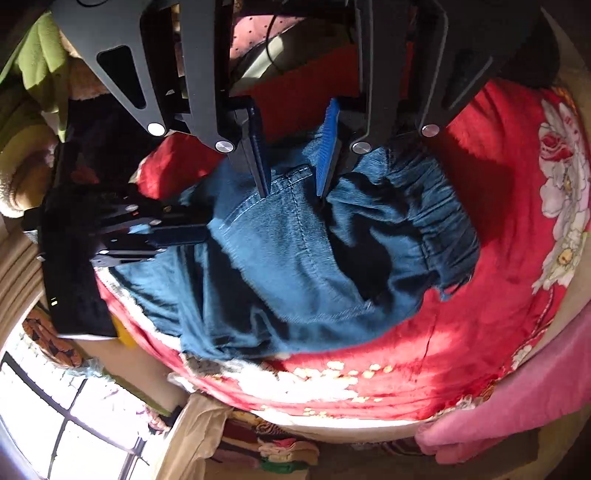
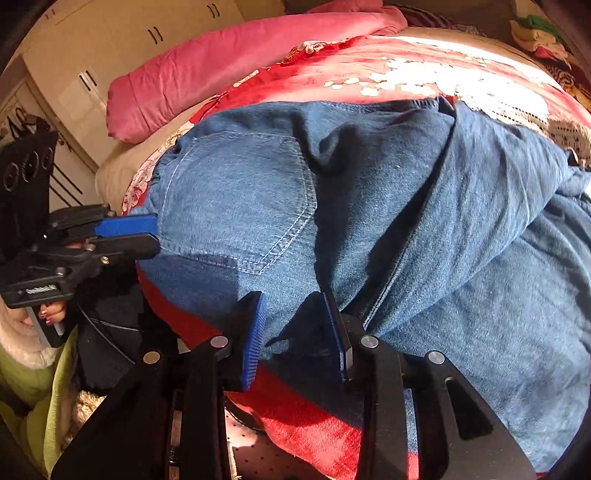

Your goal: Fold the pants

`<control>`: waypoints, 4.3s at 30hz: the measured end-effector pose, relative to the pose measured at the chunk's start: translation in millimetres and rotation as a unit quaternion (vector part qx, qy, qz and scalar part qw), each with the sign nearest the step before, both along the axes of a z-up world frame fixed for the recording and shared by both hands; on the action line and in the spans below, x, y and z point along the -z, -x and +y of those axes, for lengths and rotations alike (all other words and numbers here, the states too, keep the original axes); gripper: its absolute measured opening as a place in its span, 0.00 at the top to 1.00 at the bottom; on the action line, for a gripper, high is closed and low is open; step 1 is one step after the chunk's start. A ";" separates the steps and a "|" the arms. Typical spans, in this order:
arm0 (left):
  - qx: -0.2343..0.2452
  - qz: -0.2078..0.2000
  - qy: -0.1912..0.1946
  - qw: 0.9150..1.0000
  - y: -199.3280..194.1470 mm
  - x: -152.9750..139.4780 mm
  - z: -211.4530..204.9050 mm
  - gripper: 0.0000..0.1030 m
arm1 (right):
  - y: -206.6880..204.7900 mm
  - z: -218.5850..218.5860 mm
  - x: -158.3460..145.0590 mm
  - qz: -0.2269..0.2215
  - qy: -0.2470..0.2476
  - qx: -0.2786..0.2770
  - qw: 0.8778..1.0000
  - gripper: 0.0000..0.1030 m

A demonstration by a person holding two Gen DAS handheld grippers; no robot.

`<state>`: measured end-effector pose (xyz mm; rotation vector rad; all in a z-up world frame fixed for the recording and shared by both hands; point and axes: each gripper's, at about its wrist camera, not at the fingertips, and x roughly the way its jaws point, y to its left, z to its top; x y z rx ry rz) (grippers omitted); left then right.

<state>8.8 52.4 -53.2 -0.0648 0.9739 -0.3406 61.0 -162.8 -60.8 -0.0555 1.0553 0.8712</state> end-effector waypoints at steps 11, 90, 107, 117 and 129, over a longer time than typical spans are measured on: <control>-0.018 -0.025 0.030 0.999 13.2 -9.2 10.3 0.63 | 4.3 -26.5 -53.5 -0.045 -0.039 0.014 0.998 0.59; 0.213 -0.036 -0.025 0.976 -36.5 23.5 -173.0 0.98 | 26.6 -274.9 1.4 0.022 -0.019 0.356 0.934 0.93; 0.180 -0.055 0.024 0.982 -25.5 0.8 -156.3 0.53 | 26.8 -243.2 -59.1 -0.090 0.024 0.306 0.948 0.64; -0.076 -0.101 -0.006 0.992 -11.9 -35.6 -9.0 0.27 | -5.1 -204.2 0.5 -0.065 0.102 0.262 0.957 0.51; -0.181 -0.003 0.085 0.980 -47.2 11.7 55.5 0.62 | -8.6 -205.5 -4.9 -0.050 0.083 0.274 0.957 0.41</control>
